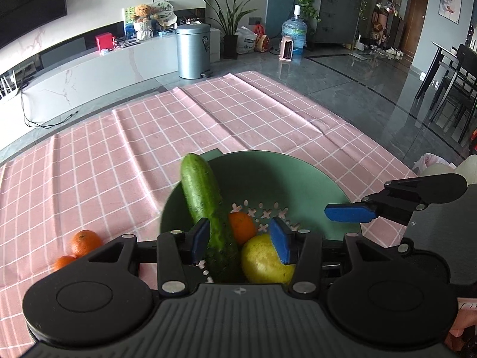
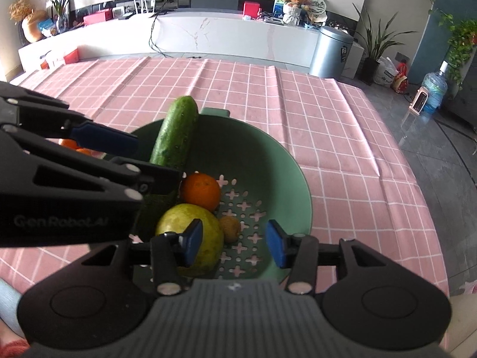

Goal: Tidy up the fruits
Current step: 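Withdraw both tools from the colander toward the remaining mandarins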

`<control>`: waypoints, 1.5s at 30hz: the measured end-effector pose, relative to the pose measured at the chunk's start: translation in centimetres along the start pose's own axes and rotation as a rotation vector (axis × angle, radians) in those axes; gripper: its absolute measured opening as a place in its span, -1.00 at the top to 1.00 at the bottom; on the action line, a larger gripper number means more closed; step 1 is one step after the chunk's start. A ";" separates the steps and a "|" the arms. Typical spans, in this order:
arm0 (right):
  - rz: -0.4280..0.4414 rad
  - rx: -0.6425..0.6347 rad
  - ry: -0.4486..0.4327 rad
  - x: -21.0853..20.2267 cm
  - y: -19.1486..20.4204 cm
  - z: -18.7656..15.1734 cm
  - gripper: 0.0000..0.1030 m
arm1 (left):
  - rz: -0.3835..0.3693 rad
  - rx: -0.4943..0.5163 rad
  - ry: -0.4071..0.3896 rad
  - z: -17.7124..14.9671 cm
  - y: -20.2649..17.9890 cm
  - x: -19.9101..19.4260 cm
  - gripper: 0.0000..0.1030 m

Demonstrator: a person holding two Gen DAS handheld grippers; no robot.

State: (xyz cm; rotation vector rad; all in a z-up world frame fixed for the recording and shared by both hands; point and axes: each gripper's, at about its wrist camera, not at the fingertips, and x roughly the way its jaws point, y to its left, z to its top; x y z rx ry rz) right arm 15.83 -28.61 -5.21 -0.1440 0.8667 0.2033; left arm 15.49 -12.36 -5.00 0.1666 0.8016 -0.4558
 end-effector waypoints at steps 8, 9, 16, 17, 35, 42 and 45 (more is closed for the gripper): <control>0.029 0.111 -0.100 -3.3 2.6 -1.1 -0.03 | 0.044 0.002 -0.034 -1.7 1.7 -4.2 -0.10; 0.035 0.125 -0.111 -3.6 3.0 -1.3 -0.03 | 0.049 0.002 -0.039 -1.9 1.9 -4.7 -0.10; 0.079 0.192 -0.174 -5.4 6.5 -2.6 -0.03 | 0.079 -0.025 -0.055 -4.4 4.4 -7.5 -0.11; 0.083 0.196 -0.181 -5.6 7.1 -2.8 -0.03 | 0.085 -0.031 -0.056 -4.7 4.8 -7.8 -0.11; 0.123 0.100 -0.218 -4.5 15.3 -4.2 0.16 | 0.097 -0.207 -0.069 -10.1 11.5 -8.8 -0.10; 0.137 0.078 -0.189 -2.3 16.6 -3.4 0.44 | 0.089 -0.257 -0.050 -10.9 13.2 -7.7 -0.09; 0.132 0.081 -0.174 -1.0 16.9 -2.9 0.48 | 0.084 -0.273 -0.045 -11.0 13.7 -7.1 -0.06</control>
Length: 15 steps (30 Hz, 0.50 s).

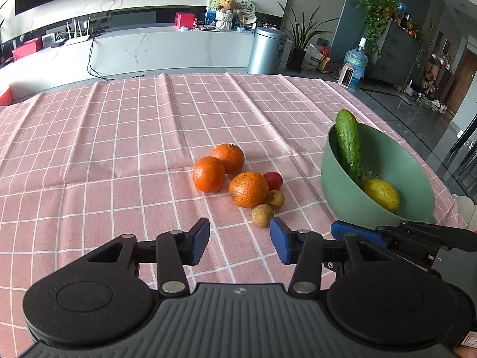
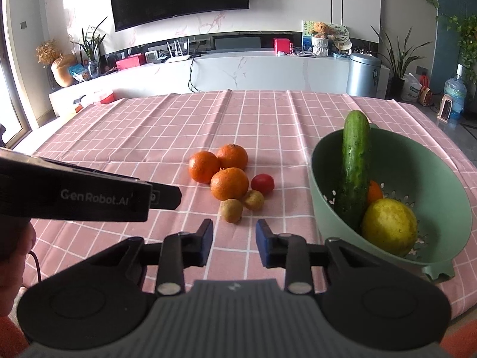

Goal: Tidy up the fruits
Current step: 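Withdraw both tools from the colander toward the remaining mandarins, then grasp a mandarin with the left tool while the right tool grasps another mandarin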

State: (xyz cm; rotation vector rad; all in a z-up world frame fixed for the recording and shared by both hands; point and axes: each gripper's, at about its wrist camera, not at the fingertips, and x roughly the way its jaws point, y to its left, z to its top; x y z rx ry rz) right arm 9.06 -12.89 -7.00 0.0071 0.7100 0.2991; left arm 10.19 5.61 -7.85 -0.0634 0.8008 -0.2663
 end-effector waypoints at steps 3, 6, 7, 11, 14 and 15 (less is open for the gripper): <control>-0.012 0.003 0.016 1.4 0.2 0.3 0.50 | -0.021 -0.009 -0.001 0.4 0.2 0.7 -0.05; -0.020 0.011 0.029 2.7 0.1 0.6 0.55 | -0.030 -0.003 0.000 0.7 0.1 1.4 -0.05; -0.021 0.008 0.030 3.1 0.1 0.8 0.55 | -0.021 0.004 0.003 0.8 0.1 1.6 -0.05; -0.012 -0.026 0.029 4.6 0.7 1.6 0.54 | 0.016 0.007 0.018 1.7 1.1 2.6 -0.05; -0.013 -0.081 0.014 5.6 1.4 2.4 0.46 | 0.002 -0.006 0.021 2.9 2.1 3.3 -0.05; -0.015 -0.097 0.007 5.9 1.6 2.7 0.33 | 0.001 -0.011 0.023 3.2 2.3 3.6 -0.05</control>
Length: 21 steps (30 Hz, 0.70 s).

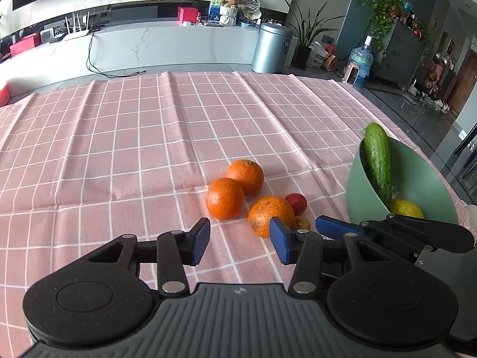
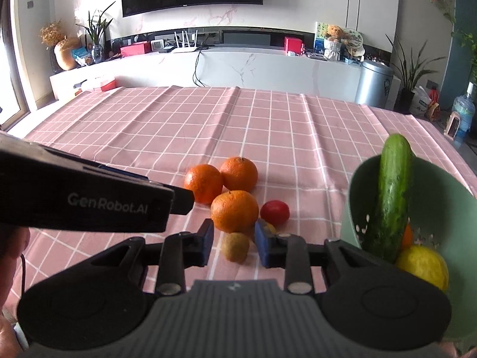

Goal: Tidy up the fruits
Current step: 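Grasp a mandarin with the left tool while the right tool grasps another mandarin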

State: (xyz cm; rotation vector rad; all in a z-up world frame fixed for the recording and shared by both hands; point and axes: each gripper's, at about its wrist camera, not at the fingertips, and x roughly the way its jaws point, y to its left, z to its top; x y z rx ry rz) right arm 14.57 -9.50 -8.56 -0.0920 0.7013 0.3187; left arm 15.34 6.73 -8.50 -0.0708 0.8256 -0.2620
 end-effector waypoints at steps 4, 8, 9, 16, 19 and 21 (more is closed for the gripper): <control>0.007 -0.047 -0.001 1.5 0.2 0.9 0.22 | 0.002 -0.016 0.005 1.0 0.7 1.5 -0.05; 0.005 -0.062 0.004 2.9 0.1 1.2 0.22 | -0.013 -0.040 0.013 1.4 1.4 2.9 -0.05; 0.003 -0.062 0.006 3.2 0.1 1.3 0.22 | -0.013 -0.042 0.017 1.4 1.4 3.2 -0.05; 0.026 -0.047 0.023 4.3 -0.3 1.3 0.16 | -0.013 -0.032 0.037 1.5 1.3 4.9 -0.05; 0.029 -0.056 0.030 4.6 -0.2 1.1 0.16 | -0.024 -0.048 0.038 1.7 1.6 5.3 -0.05; 0.028 -0.054 0.040 4.8 -0.3 0.8 0.16 | -0.033 -0.066 0.037 1.8 1.8 5.5 -0.05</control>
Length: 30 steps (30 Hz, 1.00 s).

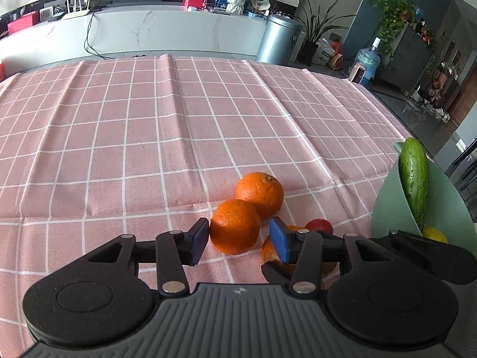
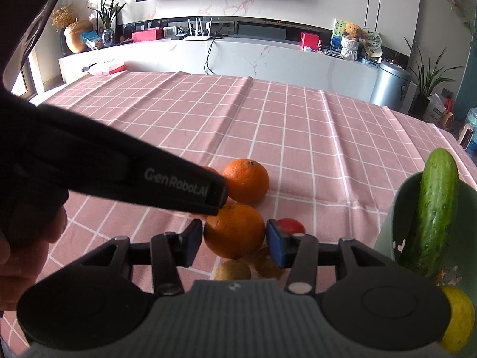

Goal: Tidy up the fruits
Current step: 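Grasp a mandarin with the left tool while the right tool grasps another mandarin, then carry both mandarins into the colander and open both tools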

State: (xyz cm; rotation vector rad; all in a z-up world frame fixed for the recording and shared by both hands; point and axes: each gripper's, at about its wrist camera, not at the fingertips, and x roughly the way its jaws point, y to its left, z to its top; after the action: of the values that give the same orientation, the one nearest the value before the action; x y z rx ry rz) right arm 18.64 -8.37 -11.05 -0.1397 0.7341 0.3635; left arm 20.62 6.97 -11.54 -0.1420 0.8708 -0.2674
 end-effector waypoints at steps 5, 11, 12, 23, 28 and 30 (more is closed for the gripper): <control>0.010 0.011 -0.003 0.0 -0.2 -0.1 0.16 | 0.029 0.019 0.001 -0.2 -0.1 0.3 0.16; 0.009 0.007 -0.015 -0.1 -0.1 -0.4 0.19 | 0.039 0.014 -0.012 -0.2 0.0 -0.3 0.20; 0.007 0.008 -0.016 -0.1 -0.1 -0.5 0.19 | 0.043 0.015 -0.017 -0.2 0.0 -0.6 0.20; 0.001 -0.001 -0.073 -2.4 -0.1 -0.2 0.21 | 0.067 -0.008 -0.092 -0.4 -0.2 -4.0 0.21; 0.001 0.014 -0.107 -4.9 -0.6 0.0 0.21 | 0.047 0.001 -0.125 -0.8 -1.1 -5.9 0.21; 0.001 0.021 -0.120 -6.2 -0.8 0.0 0.21 | 0.029 0.000 -0.140 -0.9 -1.7 -6.7 0.21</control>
State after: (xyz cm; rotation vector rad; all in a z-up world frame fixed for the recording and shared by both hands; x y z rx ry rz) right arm 14.73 -10.83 -6.86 -0.0968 0.6194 0.3614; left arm 15.52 7.27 -6.82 -0.1458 0.7337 -0.2277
